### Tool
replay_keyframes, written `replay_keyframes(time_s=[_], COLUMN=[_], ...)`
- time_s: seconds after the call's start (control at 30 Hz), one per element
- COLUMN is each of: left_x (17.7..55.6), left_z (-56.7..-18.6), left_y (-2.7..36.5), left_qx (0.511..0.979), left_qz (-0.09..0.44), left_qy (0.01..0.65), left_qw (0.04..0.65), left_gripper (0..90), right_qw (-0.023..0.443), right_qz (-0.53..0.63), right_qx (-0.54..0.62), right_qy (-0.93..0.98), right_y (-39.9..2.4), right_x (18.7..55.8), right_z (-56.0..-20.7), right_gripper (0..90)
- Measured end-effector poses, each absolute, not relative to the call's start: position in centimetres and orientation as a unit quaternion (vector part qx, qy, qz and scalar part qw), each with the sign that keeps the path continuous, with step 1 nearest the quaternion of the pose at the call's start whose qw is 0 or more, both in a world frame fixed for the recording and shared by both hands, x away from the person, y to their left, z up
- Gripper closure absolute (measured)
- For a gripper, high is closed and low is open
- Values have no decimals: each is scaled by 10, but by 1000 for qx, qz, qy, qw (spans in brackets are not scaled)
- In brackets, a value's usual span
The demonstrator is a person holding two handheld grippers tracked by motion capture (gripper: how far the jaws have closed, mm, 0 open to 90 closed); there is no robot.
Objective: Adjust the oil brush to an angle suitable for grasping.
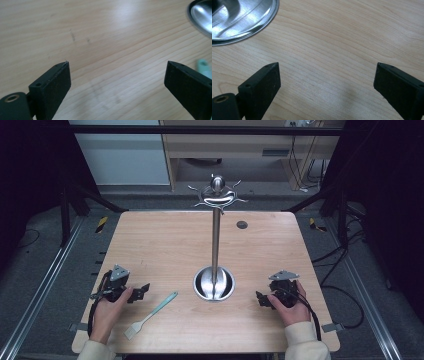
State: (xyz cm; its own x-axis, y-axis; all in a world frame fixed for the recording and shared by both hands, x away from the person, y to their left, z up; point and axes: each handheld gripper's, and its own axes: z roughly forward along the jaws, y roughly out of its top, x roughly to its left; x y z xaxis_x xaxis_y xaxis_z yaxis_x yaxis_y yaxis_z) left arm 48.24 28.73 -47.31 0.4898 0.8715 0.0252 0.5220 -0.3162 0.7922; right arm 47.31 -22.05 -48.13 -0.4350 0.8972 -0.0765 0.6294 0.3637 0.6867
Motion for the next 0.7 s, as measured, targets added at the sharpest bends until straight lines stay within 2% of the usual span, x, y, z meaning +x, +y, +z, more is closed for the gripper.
replay_keyframes(time_s=[0.27,0.7], left_x=[463,444], left_z=[-455,-436], left_y=[255,211], left_qx=[792,819], left_qz=[236,227], left_qy=[405,347], left_qw=[392,396], left_gripper=[89,251], right_qw=[225,226], right_qz=[301,300], right_qx=[480,478], right_qy=[793,794], right_y=[-220,-220], right_x=[472,473], right_z=[-480,-480], right_gripper=[78,78])
